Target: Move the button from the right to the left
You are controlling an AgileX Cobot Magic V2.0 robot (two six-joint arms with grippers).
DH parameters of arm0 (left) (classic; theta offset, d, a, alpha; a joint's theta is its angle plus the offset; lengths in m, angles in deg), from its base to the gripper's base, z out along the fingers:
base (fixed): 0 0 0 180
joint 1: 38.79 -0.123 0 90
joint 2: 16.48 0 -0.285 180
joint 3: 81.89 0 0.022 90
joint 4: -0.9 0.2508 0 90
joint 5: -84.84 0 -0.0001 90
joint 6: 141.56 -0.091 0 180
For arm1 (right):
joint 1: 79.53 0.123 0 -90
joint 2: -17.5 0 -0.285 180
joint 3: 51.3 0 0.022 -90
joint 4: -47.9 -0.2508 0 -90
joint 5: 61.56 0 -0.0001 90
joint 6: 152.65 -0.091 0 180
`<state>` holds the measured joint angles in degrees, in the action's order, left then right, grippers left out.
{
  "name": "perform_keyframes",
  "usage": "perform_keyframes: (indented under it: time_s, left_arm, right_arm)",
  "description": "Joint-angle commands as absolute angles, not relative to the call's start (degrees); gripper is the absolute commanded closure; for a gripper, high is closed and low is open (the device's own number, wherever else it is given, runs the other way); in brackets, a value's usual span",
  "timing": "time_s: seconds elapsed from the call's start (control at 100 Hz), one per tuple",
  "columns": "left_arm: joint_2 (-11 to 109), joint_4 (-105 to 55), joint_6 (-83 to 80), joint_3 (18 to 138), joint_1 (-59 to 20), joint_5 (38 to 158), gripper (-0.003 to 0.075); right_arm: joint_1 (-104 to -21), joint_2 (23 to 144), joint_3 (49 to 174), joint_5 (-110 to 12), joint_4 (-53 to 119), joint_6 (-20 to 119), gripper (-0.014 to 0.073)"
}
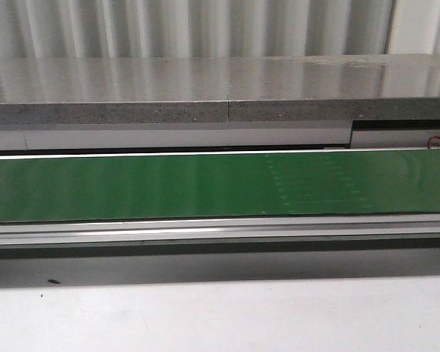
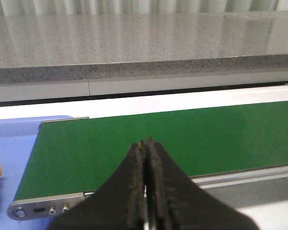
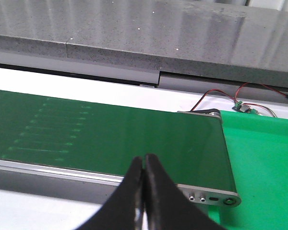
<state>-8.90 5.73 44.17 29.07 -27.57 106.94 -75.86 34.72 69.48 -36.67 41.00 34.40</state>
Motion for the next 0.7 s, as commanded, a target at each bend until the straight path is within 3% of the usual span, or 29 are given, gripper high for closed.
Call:
perform_keyframes:
  time_s: [0.0,0.12,0.27,0.69]
  left_arm:
    - [-10.6,5.7,44.6,25.6,-27.4,91.6,0.0741]
    - [-10.6,5.3,44.6,18.2,-27.4,79.4,0.0741]
    - [-10.6,5.0,44.6,18.4,-27.3,87.4,0.0741]
    - [-10.6,5.0,44.6,18.4,-27.4,88.1,0.0741]
  right_arm:
    - [-75.8,35.3,71.0,-41.3,41.1,34.9,0.0661]
    - [-75.8,35.3,71.0,-41.3,41.1,34.9,0.0661]
    - [-75.8,35.3,71.0,-41.3,41.1,34.9,0.0661]
    - [-75.8,35.3,71.0,-41.3,41.1,34.9,0.0661]
